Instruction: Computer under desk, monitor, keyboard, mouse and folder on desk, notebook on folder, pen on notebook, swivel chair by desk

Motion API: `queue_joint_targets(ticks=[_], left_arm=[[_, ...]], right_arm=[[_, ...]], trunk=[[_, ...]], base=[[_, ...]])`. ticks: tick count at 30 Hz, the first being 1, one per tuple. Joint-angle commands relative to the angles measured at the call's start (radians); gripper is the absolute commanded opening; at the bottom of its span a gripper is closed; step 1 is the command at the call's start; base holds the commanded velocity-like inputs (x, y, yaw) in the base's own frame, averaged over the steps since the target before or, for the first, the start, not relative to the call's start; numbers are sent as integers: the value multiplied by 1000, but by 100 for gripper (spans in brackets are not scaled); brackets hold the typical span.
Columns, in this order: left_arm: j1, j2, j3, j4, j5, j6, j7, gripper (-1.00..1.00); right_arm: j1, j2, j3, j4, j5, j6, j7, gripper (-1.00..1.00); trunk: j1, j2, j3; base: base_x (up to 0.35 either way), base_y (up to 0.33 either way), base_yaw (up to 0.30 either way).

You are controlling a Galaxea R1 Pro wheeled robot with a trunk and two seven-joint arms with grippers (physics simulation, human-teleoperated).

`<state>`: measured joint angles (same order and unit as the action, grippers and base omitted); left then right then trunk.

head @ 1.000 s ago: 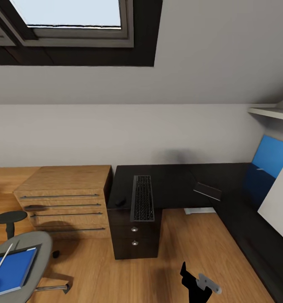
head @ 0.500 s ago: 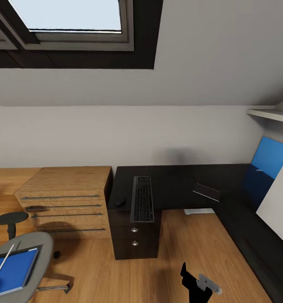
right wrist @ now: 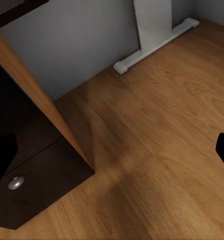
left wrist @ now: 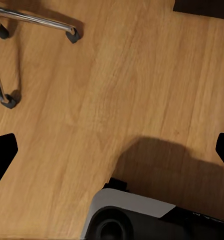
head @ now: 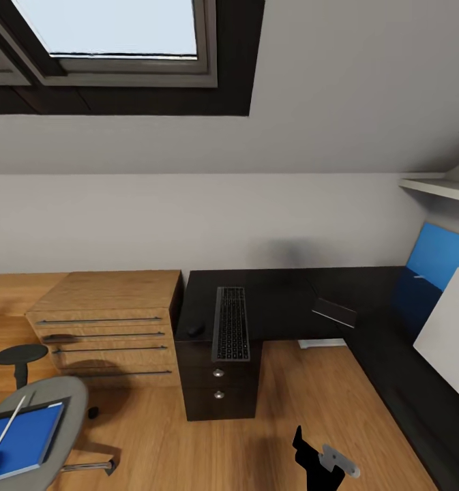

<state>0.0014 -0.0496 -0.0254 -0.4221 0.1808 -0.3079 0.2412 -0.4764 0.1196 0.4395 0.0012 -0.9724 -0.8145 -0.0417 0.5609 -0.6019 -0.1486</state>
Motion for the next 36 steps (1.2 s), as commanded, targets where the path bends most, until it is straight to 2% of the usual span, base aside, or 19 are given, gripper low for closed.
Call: queue_joint_targets(ticks=[1, 7, 11, 21, 26, 27, 32, 33, 35, 36], left_arm=[[0, -1, -3, 2, 5, -2, 2, 100], [0, -12, -4, 21, -37, -2, 1, 100], [0, -15, -4, 25, -53, -2, 0, 100], [0, -18, -4, 39, -63, -2, -4, 100], [0, -17, -4, 40, -71, -3, 1, 100], [0, -18, -4, 40, -72, -4, 2, 100], [0, -18, -4, 40, -72, -4, 3, 100], [0, -17, -4, 39, -72, -4, 3, 100], [0, -17, -4, 39, -72, -4, 3, 100], [0, -17, -4, 39, -72, -4, 3, 100]], right_arm=[[-1, 0, 8, 0, -5, -2, -4, 100], [-1, 0, 8, 0, -5, -3, -3, 100], [-1, -1, 8, 0, -5, -3, -3, 100], [-1, -5, 6, -1, -3, -4, -4, 100], [-1, -18, 5, -12, -2, 1, -3, 100], [-7, -46, 4, -45, -2, 7, -7, 100], [-72, -115, 3, -178, -2, 67, -12, 100], [-91, -143, 3, -232, -2, 88, -14, 100], [-105, -173, 2, -298, -2, 107, -21, 100], [-115, -200, 2, -364, -2, 128, -39, 100]], trunk=[[-4, 6, 1], [-27, 48, 19], [-42, 76, 31], [-80, 146, 62], [-99, 181, 78], [-103, 188, 81], [-111, 202, 87], [-111, 202, 87], [-111, 202, 87], [-111, 202, 87]], base=[[0, 0, -27], [0, 0, -20], [0, 0, -5], [0, 0, -1], [0, 0, 0], [0, 0, 0], [0, 0, 0], [0, 0, 0], [0, 0, 0], [0, 0, 0]])
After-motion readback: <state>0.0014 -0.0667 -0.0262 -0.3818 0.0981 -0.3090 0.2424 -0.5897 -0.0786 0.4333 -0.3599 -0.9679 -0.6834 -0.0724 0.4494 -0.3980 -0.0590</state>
